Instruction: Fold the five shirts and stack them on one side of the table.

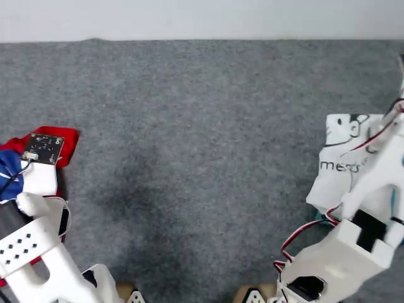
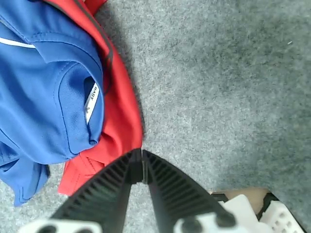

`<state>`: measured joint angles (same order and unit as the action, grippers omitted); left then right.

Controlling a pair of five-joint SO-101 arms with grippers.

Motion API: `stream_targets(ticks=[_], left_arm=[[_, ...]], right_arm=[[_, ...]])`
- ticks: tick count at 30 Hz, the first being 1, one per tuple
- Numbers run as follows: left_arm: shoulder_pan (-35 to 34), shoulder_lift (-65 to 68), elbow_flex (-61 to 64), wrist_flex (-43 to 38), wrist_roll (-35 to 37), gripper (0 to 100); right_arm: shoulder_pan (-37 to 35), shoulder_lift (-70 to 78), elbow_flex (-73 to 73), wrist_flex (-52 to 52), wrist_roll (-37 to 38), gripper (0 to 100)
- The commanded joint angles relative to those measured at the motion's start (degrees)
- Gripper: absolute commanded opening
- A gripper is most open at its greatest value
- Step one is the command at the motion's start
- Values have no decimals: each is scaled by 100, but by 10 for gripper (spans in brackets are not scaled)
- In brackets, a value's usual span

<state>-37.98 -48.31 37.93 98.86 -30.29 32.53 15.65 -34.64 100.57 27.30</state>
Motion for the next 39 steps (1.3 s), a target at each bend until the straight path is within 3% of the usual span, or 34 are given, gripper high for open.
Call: stream_targets(ticks=[1,6,12,15,20,25,27,35,39], left_arm=[[35,-123,-31,158,-18,5],[35,-123,-31,158,-18,5],[53,-123,-31,158,-44,5],[62,-123,-31,158,-44,5],[44,-123,-31,158,-44,5],[35,-132,-31,158,-26,5],[35,-132,-31,158,-26,5],[35,-132,-40,167,-26,5],[35,-132,-40,167,-26,5]], right_arm=[[277,251,-114,207,237,9],[444,796,-114,-163,519,28],[593,804,-193,-541,-123,298],[567,470,-281,-532,-220,366],[303,-31,-281,22,-220,275],[92,-136,-202,215,-211,0],[136,-119,-88,215,-211,53],[426,136,9,-857,-202,13],[716,593,9,-1455,264,13]])
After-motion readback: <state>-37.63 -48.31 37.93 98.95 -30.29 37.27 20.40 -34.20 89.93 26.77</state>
